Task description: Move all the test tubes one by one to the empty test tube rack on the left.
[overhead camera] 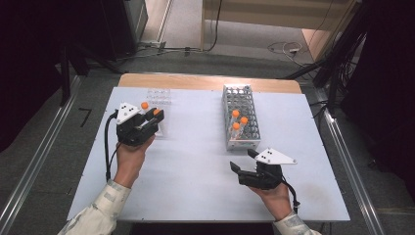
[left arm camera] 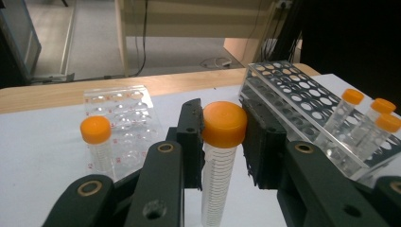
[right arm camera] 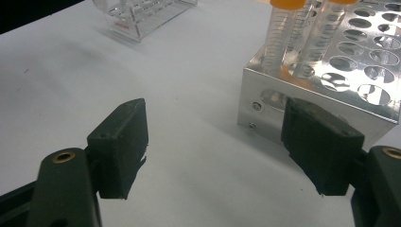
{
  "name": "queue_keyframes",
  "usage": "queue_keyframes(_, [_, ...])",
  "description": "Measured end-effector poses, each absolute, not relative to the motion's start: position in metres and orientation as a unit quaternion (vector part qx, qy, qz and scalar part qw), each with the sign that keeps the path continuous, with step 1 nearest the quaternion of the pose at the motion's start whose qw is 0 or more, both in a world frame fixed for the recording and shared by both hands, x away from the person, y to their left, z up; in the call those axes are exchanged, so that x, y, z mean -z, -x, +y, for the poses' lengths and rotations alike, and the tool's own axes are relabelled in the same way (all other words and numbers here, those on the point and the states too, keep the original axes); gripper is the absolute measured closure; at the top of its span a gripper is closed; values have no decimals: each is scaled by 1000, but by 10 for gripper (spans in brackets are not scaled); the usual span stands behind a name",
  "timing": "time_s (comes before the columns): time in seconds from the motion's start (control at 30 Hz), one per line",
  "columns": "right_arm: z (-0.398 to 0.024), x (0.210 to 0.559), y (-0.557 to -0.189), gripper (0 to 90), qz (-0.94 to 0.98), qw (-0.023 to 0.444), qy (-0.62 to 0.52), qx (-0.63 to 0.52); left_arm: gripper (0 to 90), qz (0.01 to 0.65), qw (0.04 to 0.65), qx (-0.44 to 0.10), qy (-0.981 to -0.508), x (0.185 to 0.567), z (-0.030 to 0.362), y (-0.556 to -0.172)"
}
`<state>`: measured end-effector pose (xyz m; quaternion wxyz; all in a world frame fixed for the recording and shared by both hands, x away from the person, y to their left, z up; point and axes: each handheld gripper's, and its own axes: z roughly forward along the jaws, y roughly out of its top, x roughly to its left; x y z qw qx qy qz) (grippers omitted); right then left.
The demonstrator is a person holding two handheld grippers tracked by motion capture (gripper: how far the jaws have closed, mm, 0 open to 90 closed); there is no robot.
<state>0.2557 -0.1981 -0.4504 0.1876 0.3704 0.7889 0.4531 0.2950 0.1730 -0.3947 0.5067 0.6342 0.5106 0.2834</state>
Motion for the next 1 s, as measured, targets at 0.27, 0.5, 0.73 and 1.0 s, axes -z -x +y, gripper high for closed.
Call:
queue_keyframes(0.27, [-199, 449, -255, 228, 787, 189, -368, -457, 697, 521, 500, -290, -628, 392, 181, -310])
queue_keyframes(0.5, [-199, 448, -253, 228, 786, 189, -368, -459, 697, 529, 502, -292, -619, 389, 187, -318])
queue_keyframes(0.73, [-200, 448, -254, 228, 785, 187, -372, -459, 697, 536, 498, -304, -610, 383, 190, -329])
queue_keyframes(1.0, [-200, 448, -254, 230, 785, 187, -371, -459, 696, 547, 485, -325, -600, 379, 192, -347])
